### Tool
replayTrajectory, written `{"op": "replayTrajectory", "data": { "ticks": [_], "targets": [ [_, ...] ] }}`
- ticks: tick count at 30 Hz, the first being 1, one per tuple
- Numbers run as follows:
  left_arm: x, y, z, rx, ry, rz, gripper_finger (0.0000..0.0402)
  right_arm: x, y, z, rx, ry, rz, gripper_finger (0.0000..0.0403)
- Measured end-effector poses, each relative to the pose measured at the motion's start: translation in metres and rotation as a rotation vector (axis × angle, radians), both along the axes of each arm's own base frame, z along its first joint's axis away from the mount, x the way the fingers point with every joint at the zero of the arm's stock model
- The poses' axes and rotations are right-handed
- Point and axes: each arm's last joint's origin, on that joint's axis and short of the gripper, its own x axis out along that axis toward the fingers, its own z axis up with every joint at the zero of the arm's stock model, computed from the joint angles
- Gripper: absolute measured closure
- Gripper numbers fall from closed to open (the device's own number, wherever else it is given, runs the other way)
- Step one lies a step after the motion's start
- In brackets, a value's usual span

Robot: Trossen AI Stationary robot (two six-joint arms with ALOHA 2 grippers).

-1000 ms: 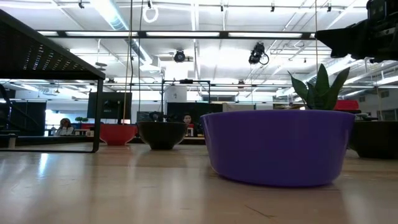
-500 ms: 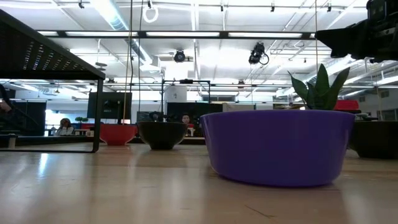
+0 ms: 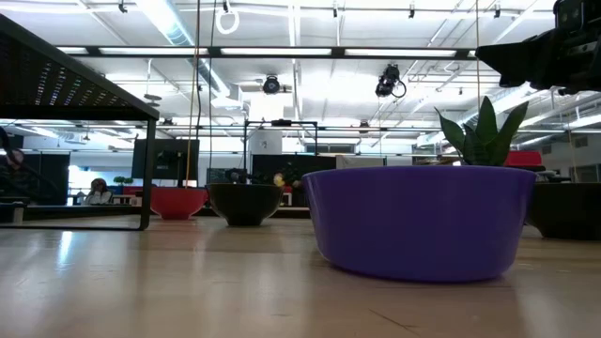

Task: Pick & Place Mini bowls

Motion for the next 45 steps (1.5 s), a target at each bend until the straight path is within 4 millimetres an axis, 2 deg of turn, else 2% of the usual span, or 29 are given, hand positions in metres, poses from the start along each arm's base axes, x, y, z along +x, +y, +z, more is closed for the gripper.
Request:
{"op": "replayTrajectory", "data": {
  "ticks": [4, 11, 15, 18, 23, 29, 39, 45],
  "targets": [
    [0.041, 0.015, -0.026, 0.027, 0.029, -0.130, 0.0291, 0.000, 0.000, 0.000, 0.000, 0.000, 0.000, 0.0394],
    [0.109, 0.051, -0.083, 0.101, 0.106, -0.299, 0.0287, 0.000, 0.000, 0.000, 0.000, 0.000, 0.000, 0.0394],
    [0.140, 0.069, -0.117, 0.126, 0.139, -0.326, 0.0257, 0.000, 0.000, 0.000, 0.000, 0.001, 0.000, 0.0394],
    [0.156, 0.082, -0.140, 0.124, 0.167, -0.329, 0.0224, 0.000, 0.000, 0.000, 0.000, 0.000, 0.000, 0.0394],
    [0.167, 0.095, -0.171, 0.146, 0.250, -0.389, 0.0199, 0.000, 0.000, 0.000, 0.000, 0.000, 0.000, 0.0394],
    [0.172, 0.096, -0.187, 0.201, 0.282, -0.397, 0.0219, 0.000, 0.000, 0.000, 0.000, 0.001, 0.000, 0.0394],
    [0.172, 0.098, -0.190, 0.235, 0.291, -0.368, 0.0281, 0.000, 0.000, 0.000, 0.000, 0.001, 0.000, 0.0394],
    [0.172, 0.098, -0.191, 0.238, 0.299, -0.369, 0.0287, 0.000, 0.000, 0.000, 0.000, 0.000, 0.000, 0.0394]
  ]
}}
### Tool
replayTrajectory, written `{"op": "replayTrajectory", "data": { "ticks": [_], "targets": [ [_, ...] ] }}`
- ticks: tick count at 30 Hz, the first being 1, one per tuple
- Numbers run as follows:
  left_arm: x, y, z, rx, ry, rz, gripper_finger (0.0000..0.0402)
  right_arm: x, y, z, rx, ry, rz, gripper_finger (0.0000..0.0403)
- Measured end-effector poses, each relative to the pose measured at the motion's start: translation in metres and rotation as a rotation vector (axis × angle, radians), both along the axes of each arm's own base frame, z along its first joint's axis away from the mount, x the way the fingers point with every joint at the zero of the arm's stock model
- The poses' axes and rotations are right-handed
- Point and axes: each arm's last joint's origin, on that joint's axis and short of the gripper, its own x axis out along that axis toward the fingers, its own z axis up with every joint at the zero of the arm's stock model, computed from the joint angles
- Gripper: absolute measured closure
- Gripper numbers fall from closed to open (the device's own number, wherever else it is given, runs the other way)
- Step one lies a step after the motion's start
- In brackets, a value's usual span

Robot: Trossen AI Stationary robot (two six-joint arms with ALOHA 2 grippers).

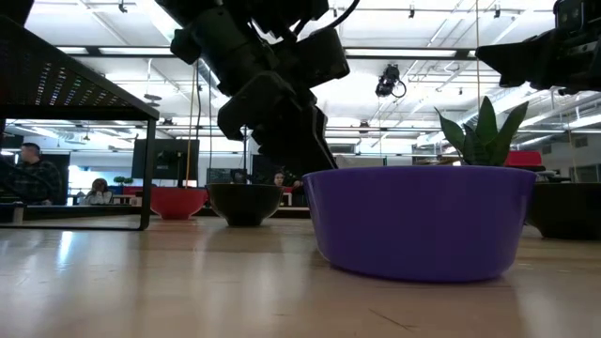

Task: Pick & Place Mini bowls

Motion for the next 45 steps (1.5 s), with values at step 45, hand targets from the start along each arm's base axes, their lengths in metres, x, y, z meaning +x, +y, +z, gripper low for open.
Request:
{"op": "replayTrajectory", "data": {
  "ticks": [45],
  "targets": [
    [-0.011, -0.111, 0.153, 0.195, -0.074, -0.145, 0.0389, 0.000, 0.000, 0.000, -0.001, 0.005, 0.000, 0.0394]
  ]
}}
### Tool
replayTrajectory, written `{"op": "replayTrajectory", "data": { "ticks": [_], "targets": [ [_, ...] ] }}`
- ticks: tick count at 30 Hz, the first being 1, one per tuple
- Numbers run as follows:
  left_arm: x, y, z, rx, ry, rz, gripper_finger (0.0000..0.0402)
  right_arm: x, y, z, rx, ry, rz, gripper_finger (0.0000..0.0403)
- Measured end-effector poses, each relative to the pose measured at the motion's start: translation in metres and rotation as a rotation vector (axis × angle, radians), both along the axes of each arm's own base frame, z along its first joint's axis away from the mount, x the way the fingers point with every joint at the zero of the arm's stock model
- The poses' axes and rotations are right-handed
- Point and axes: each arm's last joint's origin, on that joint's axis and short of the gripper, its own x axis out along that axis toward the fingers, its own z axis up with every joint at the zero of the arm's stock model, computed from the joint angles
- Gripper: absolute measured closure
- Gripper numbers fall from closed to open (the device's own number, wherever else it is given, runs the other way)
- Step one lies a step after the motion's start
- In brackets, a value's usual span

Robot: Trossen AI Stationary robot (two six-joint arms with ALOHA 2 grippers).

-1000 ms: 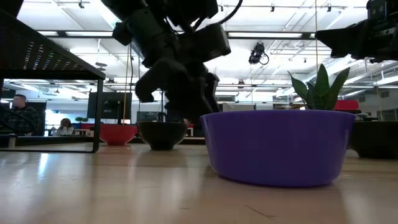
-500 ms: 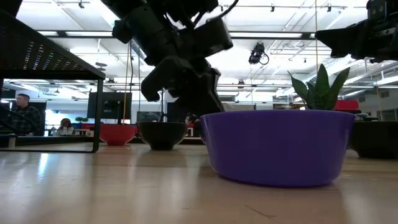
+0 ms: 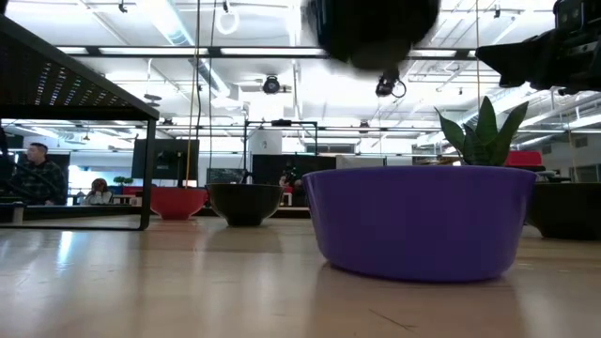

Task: Pick & Place Mini bowls

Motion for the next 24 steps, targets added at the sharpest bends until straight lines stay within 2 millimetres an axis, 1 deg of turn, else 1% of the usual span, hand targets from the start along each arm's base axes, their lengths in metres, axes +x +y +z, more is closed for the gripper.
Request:
{"op": "replayTrajectory", "data": {
  "ticks": [2, 5, 6, 8, 10, 12, 17, 18, 22, 24],
  "targets": [
    [-0.013, -0.014, 0.024, -0.015, -0.001, 0.021, 0.0390, 0.000, 0.000, 0.000, 0.000, 0.001, 0.000, 0.0394],
    [-0.041, -0.035, 0.055, -0.064, 0.011, 0.084, 0.0390, 0.000, 0.000, 0.000, 0.000, 0.002, 0.000, 0.0394],
    [-0.051, -0.041, 0.063, -0.089, 0.008, 0.113, 0.0390, 0.000, 0.000, 0.000, 0.000, 0.002, 0.000, 0.0394],
    [-0.072, -0.052, 0.072, -0.137, 0.029, 0.174, 0.0390, 0.000, 0.000, 0.000, 0.000, 0.002, 0.000, 0.0394],
    [-0.093, -0.064, 0.075, -0.186, 0.068, 0.236, 0.0390, 0.000, 0.000, 0.000, 0.000, 0.003, 0.000, 0.0394],
    [-0.111, -0.075, 0.073, -0.242, 0.108, 0.301, 0.0390, 0.000, 0.000, 0.000, 0.000, 0.002, 0.000, 0.0394],
    [-0.156, -0.088, 0.063, -0.343, 0.257, 0.562, 0.0390, 0.000, 0.000, 0.000, 0.000, 0.003, 0.000, 0.0394],
    [-0.163, -0.090, 0.061, -0.372, 0.274, 0.610, 0.0390, 0.000, 0.000, 0.000, 0.000, 0.003, 0.000, 0.0394],
    [-0.183, -0.107, 0.057, -0.450, 0.265, 0.666, 0.0390, 0.000, 0.000, 0.000, 0.000, 0.003, 0.000, 0.0394],
    [-0.190, -0.112, 0.053, -0.484, 0.297, 0.704, 0.0390, 0.000, 0.000, 0.000, 0.000, 0.002, 0.000, 0.0394]
  ]
}}
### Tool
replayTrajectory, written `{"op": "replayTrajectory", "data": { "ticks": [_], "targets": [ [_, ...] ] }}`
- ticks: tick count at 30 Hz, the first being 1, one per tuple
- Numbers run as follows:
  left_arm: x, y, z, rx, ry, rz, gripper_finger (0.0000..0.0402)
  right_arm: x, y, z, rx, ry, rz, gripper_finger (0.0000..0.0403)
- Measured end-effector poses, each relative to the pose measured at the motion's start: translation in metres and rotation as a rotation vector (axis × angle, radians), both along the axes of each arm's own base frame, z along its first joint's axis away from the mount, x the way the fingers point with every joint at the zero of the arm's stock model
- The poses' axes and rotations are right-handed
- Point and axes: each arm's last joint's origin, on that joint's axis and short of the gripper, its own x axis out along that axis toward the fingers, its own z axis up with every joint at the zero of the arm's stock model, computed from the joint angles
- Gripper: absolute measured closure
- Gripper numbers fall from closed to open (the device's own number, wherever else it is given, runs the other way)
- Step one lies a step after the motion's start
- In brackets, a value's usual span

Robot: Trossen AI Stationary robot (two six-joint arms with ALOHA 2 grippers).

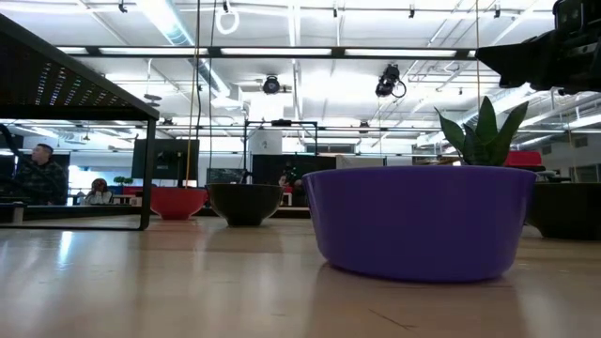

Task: Pick & Place Mini bowls

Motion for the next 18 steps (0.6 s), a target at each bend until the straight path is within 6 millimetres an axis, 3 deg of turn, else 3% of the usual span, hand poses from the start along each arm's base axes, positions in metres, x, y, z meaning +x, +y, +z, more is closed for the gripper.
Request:
{"op": "replayTrajectory", "data": {
  "ticks": [7, 18],
  "targets": [
    [-0.015, -0.011, -0.029, -0.053, 0.232, 0.061, 0.0390, 0.000, 0.000, 0.000, 0.000, 0.000, 0.000, 0.0394],
    [-0.030, -0.017, -0.033, -0.058, 0.258, 0.073, 0.0390, 0.000, 0.000, 0.000, 0.000, 0.000, 0.000, 0.0394]
  ]
}}
